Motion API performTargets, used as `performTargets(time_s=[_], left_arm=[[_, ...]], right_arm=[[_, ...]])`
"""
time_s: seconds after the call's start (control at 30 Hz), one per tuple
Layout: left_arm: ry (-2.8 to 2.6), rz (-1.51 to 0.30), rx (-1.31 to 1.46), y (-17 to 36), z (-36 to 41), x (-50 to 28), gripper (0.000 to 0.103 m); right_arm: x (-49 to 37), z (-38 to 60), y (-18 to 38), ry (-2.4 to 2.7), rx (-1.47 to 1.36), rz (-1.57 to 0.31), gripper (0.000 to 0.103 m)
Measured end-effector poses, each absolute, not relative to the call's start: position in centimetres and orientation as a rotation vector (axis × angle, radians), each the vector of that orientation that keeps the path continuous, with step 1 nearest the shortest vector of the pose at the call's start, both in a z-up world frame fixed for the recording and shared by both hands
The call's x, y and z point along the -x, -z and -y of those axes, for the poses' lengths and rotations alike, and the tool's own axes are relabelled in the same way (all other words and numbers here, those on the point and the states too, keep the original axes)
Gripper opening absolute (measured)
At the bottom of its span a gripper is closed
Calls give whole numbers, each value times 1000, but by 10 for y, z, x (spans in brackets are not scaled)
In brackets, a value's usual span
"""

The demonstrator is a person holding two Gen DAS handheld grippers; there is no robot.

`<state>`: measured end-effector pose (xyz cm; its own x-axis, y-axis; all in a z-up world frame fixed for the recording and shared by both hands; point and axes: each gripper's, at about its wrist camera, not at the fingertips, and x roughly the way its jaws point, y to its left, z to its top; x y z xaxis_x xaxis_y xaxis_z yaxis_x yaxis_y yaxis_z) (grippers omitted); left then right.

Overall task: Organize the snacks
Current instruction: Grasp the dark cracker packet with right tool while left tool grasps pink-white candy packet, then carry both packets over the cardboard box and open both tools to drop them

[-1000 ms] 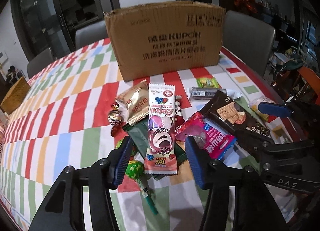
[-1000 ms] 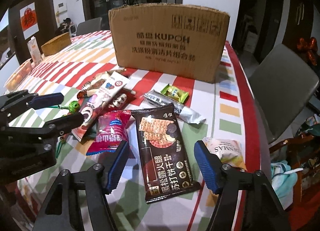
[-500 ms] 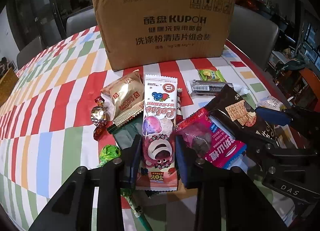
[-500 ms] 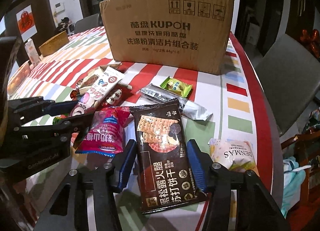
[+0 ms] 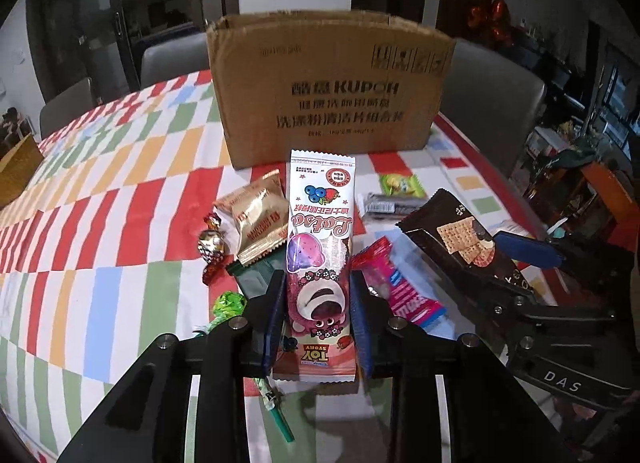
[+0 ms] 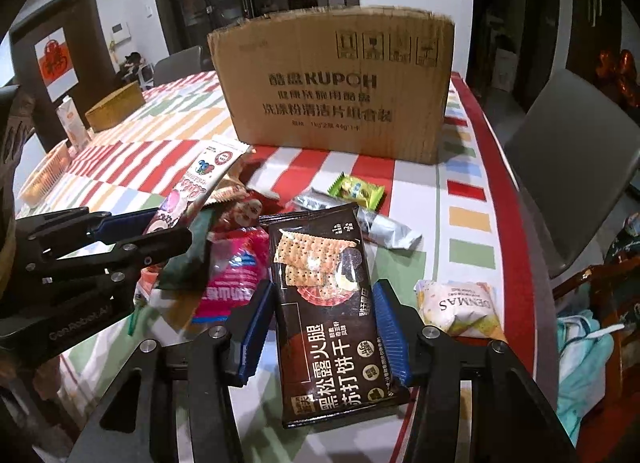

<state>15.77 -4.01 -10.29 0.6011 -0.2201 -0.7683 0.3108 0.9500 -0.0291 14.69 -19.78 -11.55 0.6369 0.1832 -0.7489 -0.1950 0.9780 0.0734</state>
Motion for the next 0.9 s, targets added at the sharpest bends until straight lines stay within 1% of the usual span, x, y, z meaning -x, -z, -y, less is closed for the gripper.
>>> performTargets(time_s=[0.37, 0.67, 0.9], left_arm=[[293, -779, -95, 68, 33, -156, 31], [281, -681, -108, 30, 31, -171, 31], [289, -601, -137, -5, 35, -197, 31]], right_arm=[[-145, 193, 70, -228, 22, -723, 52], [-164, 191, 25, -216, 19, -604, 52], [-191, 192, -10, -218, 22, -542, 52]])
